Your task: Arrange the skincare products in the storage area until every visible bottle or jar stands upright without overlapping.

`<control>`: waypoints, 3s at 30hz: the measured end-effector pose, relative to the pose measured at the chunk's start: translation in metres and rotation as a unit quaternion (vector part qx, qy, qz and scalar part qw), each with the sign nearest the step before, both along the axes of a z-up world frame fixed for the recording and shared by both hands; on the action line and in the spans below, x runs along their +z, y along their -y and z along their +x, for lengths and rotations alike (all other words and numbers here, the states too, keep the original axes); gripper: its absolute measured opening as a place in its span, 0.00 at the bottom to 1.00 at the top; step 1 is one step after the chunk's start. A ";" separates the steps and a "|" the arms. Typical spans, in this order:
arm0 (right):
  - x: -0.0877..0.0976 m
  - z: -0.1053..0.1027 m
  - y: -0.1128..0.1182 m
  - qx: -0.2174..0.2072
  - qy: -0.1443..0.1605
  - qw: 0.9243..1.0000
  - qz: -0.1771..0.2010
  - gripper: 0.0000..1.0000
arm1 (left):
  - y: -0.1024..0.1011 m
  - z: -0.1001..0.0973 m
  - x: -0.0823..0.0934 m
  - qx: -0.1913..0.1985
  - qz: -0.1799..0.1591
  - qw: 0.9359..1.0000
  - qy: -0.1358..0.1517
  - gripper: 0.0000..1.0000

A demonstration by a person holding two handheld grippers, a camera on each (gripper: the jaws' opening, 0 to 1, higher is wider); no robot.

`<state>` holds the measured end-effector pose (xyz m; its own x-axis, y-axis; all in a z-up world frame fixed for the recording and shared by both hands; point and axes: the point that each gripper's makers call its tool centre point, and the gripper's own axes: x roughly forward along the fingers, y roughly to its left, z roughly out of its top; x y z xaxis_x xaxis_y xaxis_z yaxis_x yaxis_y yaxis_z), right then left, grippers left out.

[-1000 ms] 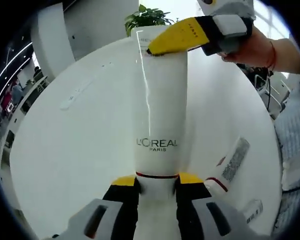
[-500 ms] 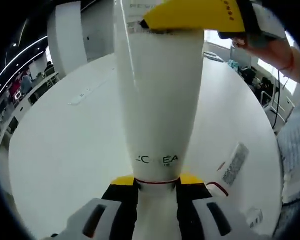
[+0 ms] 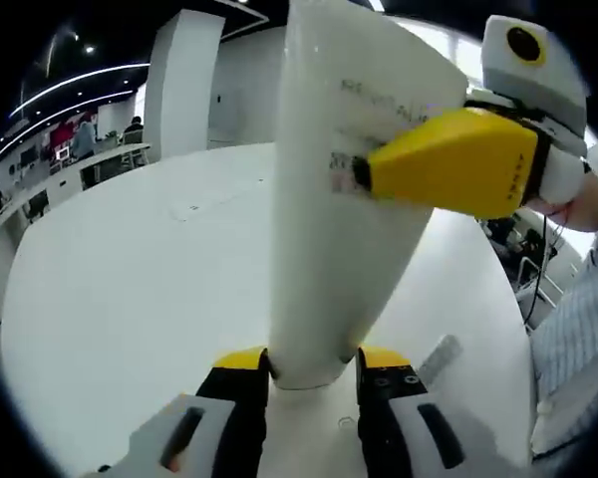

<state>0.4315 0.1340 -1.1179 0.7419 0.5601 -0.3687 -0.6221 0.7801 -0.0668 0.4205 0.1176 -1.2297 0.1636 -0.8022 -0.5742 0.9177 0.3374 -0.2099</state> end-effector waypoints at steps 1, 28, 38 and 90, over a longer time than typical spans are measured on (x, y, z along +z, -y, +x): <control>0.000 -0.001 -0.003 0.005 -0.008 1.000 0.012 0.11 | 0.000 0.000 0.000 0.000 -0.002 1.000 0.000 0.35; -0.076 -0.026 0.022 0.017 -0.087 0.995 -0.040 0.19 | -0.010 -0.020 0.012 0.014 -0.034 0.999 0.010 0.35; -0.074 -0.029 0.025 0.032 -0.082 0.995 -0.039 0.17 | -0.011 -0.026 0.014 0.014 -0.030 0.999 0.014 0.35; -0.054 -0.069 -0.160 0.233 -0.055 0.967 -0.092 0.30 | -0.283 -0.104 0.041 0.421 -0.120 0.895 0.082 0.33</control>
<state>0.3623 0.2936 -1.1720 0.3758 0.7412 -0.5563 -0.9142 0.3949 -0.0915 0.3166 0.4006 -1.1888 0.8350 -0.4511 -0.3153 0.3833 0.8877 -0.2550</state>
